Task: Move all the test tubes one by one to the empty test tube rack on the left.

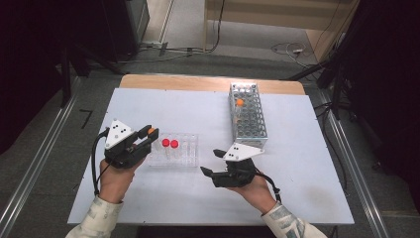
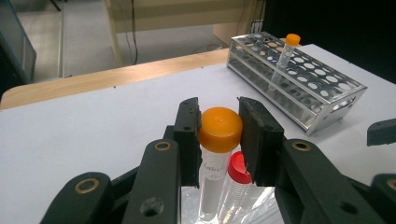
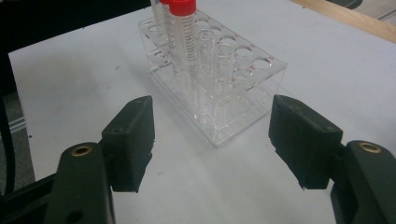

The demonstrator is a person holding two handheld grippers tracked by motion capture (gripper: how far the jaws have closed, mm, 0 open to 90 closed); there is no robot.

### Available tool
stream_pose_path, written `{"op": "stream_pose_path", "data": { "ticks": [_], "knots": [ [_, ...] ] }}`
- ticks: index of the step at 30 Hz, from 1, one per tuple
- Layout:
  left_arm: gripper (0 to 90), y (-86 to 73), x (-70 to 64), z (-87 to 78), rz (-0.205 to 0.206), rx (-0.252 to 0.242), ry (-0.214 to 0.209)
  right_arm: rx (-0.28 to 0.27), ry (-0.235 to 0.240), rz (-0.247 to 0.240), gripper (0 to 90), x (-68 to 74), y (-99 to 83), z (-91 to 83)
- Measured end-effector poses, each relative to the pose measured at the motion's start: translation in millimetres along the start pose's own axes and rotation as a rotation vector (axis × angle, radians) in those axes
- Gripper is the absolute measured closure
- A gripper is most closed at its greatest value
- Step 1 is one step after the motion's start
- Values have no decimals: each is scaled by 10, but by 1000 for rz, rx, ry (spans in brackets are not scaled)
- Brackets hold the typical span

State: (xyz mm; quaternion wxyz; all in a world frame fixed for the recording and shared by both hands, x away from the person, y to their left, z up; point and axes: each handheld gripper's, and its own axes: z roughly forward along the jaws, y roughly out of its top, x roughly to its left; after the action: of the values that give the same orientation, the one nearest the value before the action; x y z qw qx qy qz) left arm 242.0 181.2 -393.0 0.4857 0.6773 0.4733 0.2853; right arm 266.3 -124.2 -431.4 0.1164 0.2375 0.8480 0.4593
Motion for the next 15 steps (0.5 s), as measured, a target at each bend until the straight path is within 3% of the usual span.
{"op": "stream_pose_path", "data": {
  "ticks": [10, 15],
  "knots": [
    [686, -97, -35, 86, -1, 45, -6, 1, 0, -3, 301, -2, -3, -1],
    [613, -96, -41, 74, -9, 43, -11, 3, 0, 2, 301, -2, -4, -4]
  ]
}}
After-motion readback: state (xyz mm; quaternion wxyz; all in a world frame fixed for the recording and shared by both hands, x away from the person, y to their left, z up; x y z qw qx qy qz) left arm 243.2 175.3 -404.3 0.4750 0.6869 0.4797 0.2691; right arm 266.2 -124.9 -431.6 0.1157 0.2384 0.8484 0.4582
